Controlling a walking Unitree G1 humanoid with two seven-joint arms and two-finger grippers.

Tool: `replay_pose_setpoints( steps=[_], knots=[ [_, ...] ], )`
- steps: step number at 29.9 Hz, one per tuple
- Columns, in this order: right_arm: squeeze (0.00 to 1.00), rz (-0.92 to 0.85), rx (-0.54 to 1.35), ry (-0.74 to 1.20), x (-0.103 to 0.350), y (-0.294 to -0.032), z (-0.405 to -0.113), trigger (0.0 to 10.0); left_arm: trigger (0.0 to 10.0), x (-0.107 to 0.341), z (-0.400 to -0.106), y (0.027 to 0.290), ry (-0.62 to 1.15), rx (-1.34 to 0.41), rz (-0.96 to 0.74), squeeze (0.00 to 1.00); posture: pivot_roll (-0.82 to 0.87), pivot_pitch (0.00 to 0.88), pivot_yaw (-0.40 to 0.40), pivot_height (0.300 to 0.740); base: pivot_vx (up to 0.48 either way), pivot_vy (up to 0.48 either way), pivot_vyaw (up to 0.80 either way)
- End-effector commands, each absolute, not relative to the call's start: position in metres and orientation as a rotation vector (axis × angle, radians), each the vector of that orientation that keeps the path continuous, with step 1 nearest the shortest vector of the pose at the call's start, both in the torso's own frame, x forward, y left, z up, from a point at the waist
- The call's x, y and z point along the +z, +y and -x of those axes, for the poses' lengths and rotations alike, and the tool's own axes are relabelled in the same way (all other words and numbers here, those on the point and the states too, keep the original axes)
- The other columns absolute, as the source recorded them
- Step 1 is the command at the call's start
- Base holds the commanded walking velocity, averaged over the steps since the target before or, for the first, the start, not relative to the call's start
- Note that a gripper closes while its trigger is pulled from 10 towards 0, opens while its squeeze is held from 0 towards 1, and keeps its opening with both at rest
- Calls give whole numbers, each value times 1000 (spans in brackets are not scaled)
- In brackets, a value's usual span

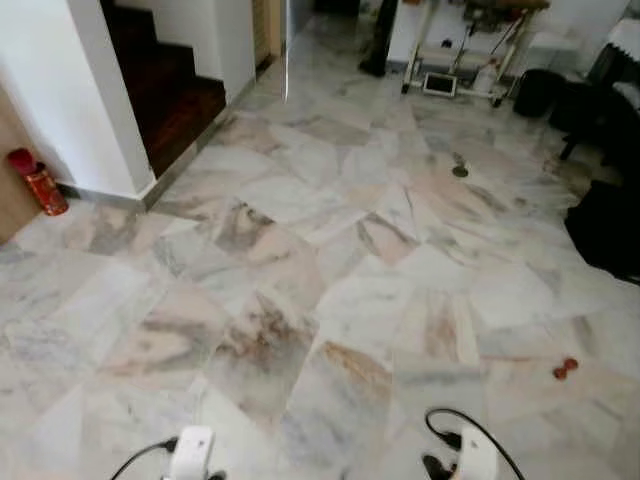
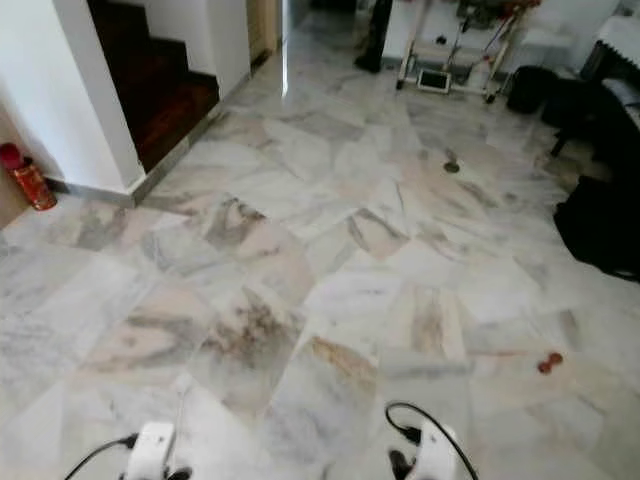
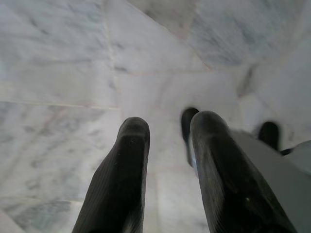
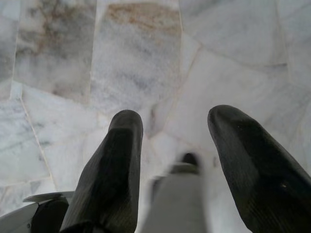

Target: Setting the table

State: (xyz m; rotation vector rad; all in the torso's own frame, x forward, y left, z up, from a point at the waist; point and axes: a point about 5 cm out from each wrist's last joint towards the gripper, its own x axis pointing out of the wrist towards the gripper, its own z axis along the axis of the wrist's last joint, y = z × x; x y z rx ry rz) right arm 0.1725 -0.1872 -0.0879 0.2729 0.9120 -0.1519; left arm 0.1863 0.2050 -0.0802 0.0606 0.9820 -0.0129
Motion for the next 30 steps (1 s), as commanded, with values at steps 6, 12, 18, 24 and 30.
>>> replay_pose_setpoints(
  steps=[6,12,18,24,30],
  knots=[
    [0,-270,-197,912,-88,-197,-169,10000,10000,-80,-188,200,988,-36,-75,0,72,0,-42,740,0,0,0],
    [0,-263,-204,934,-89,-197,-168,10000,10000,-80,-188,203,984,-27,-71,0,76,0,-45,740,0,0,-477],
    [0,-256,-208,939,-89,-198,-168,10000,10000,-80,-186,205,987,-22,-73,0,79,0,-46,740,0,0,-696],
    [0,-233,-213,957,-90,-200,-165,10000,10000,-81,-185,208,994,-23,-79,0,87,0,-43,740,0,0,-695],
    [0,-230,-220,964,-91,-200,-163,10000,10000,-80,-185,210,994,-26,-89,0,86,0,-37,740,0,0,-697]
  ],
)
